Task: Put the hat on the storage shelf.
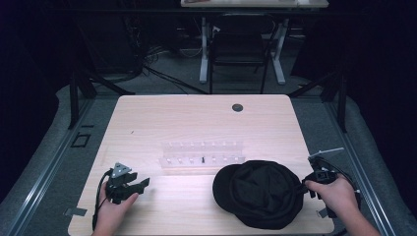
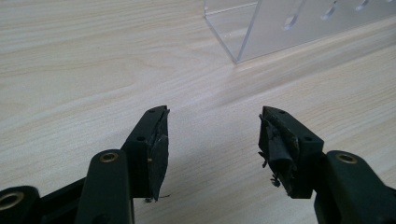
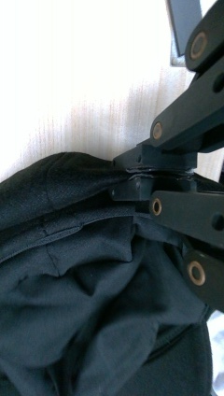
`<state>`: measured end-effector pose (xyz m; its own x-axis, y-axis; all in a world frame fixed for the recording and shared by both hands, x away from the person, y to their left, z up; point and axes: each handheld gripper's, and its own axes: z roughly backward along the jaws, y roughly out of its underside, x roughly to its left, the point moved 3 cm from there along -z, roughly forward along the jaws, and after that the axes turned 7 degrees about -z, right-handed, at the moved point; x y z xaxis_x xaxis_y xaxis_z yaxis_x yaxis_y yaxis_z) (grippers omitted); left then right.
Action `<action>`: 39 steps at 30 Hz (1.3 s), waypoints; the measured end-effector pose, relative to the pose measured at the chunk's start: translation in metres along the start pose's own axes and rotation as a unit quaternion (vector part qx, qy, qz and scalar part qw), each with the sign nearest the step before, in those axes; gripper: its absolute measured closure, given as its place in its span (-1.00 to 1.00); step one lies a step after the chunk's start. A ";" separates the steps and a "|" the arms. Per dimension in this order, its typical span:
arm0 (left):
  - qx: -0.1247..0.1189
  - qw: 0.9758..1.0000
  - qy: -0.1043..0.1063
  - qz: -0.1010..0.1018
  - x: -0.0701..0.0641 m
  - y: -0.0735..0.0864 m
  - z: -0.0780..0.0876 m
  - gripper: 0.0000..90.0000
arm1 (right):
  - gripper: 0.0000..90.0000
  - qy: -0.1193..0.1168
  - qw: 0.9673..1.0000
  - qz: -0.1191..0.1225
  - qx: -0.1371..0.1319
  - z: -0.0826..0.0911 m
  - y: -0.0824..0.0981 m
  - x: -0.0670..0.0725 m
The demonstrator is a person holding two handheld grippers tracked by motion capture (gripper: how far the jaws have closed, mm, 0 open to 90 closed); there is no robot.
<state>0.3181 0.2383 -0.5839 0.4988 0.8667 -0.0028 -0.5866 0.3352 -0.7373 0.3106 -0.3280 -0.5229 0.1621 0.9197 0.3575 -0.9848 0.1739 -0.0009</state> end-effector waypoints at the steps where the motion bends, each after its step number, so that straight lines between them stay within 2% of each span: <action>1: 0.000 1.000 0.000 0.000 0.000 0.000 0.000 -0.05 | 0.95 0.008 1.000 0.000 -0.002 0.002 0.000 0.002; 2: -0.002 1.000 0.000 0.000 0.000 0.000 0.000 -0.04 | 0.95 0.008 1.000 0.004 0.000 0.005 0.001 0.004; 3: -0.002 1.000 0.000 -0.001 -0.001 0.000 0.000 -0.04 | 0.95 0.002 1.000 -0.002 -0.012 0.005 0.001 0.006; 4: -0.002 1.000 0.000 -0.001 -0.001 0.000 0.000 -0.05 | 0.95 0.001 1.000 -0.003 -0.014 0.007 0.001 0.008; 9: 0.000 1.000 0.000 0.000 0.000 0.000 0.000 -0.04 | 0.95 -0.006 1.000 0.007 -0.011 0.020 0.004 0.017; 10: -0.001 1.000 0.000 0.001 0.000 0.000 0.000 -0.05 | 0.95 -0.001 1.000 0.012 -0.010 0.023 0.005 0.019; 13: -0.001 1.000 0.000 0.000 0.000 0.000 0.000 -0.05 | 0.95 -0.003 1.000 0.010 -0.016 0.027 0.007 0.023; 14: -0.002 1.000 0.000 -0.001 0.000 0.000 0.000 -0.05 | 0.95 -0.001 1.000 0.024 -0.003 0.034 0.007 0.026; 15: -0.002 1.000 0.000 -0.001 -0.001 0.000 0.000 -0.05 | 0.95 -0.003 1.000 0.016 -0.010 0.035 0.008 0.029; 21: -0.001 1.000 0.001 -0.001 -0.001 0.000 0.000 -0.05 | 0.95 -0.014 1.000 0.011 -0.012 0.045 0.010 0.037; 22: 0.000 1.000 0.001 -0.001 -0.001 0.000 0.000 -0.05 | 0.95 -0.013 1.000 0.021 -0.003 0.048 0.009 0.037; 24: 0.000 1.000 0.001 -0.001 -0.001 0.000 0.000 -0.05 | 0.95 -0.016 1.000 0.017 -0.008 0.049 0.010 0.040; 25: 0.000 1.000 0.001 -0.001 -0.001 0.000 0.000 -0.05 | 0.95 -0.016 1.000 0.025 0.002 0.052 0.009 0.041; 26: 0.000 1.000 0.001 -0.001 -0.001 0.000 0.000 -0.05 | 0.95 -0.019 1.000 0.017 -0.006 0.052 0.010 0.044; 29: 0.001 1.000 0.001 -0.002 -0.001 0.000 0.000 -0.05 | 0.95 -0.029 0.999 0.017 -0.003 0.056 0.010 0.049; 30: -0.002 1.000 0.001 -0.001 -0.001 0.000 0.000 -0.05 | 0.95 -0.031 0.999 0.025 0.006 0.058 0.010 0.049; 31: -0.001 1.000 0.001 -0.002 -0.001 0.000 0.000 -0.05 | 0.95 -0.037 0.999 0.019 -0.001 0.059 0.010 0.052; 32: -0.002 1.000 0.001 -0.002 -0.001 0.000 0.000 -0.05 | 0.95 -0.039 0.999 0.028 0.009 0.061 0.010 0.053; 33: -0.003 1.000 0.001 -0.001 -0.001 0.000 0.000 -0.05 | 0.95 -0.047 0.999 0.018 -0.001 0.062 0.010 0.056; 37: -0.003 1.000 0.001 -0.002 -0.001 0.000 0.000 -0.05 | 0.95 -0.052 0.998 0.031 0.010 0.067 0.009 0.060; 38: -0.003 1.000 0.000 -0.002 -0.001 0.000 0.000 -0.05 | 0.95 -0.055 0.998 0.024 0.002 0.066 0.010 0.062; 39: -0.002 1.000 0.001 -0.003 -0.001 0.000 0.000 -0.05 | 0.95 -0.055 0.998 0.027 0.003 0.067 0.009 0.063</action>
<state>0.3173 0.2376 -0.5837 0.5038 0.8638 -0.0003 -0.5810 0.3386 -0.7402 0.3075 -0.2921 -0.4381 0.1019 0.8833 0.4575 -0.9922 0.1234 -0.0173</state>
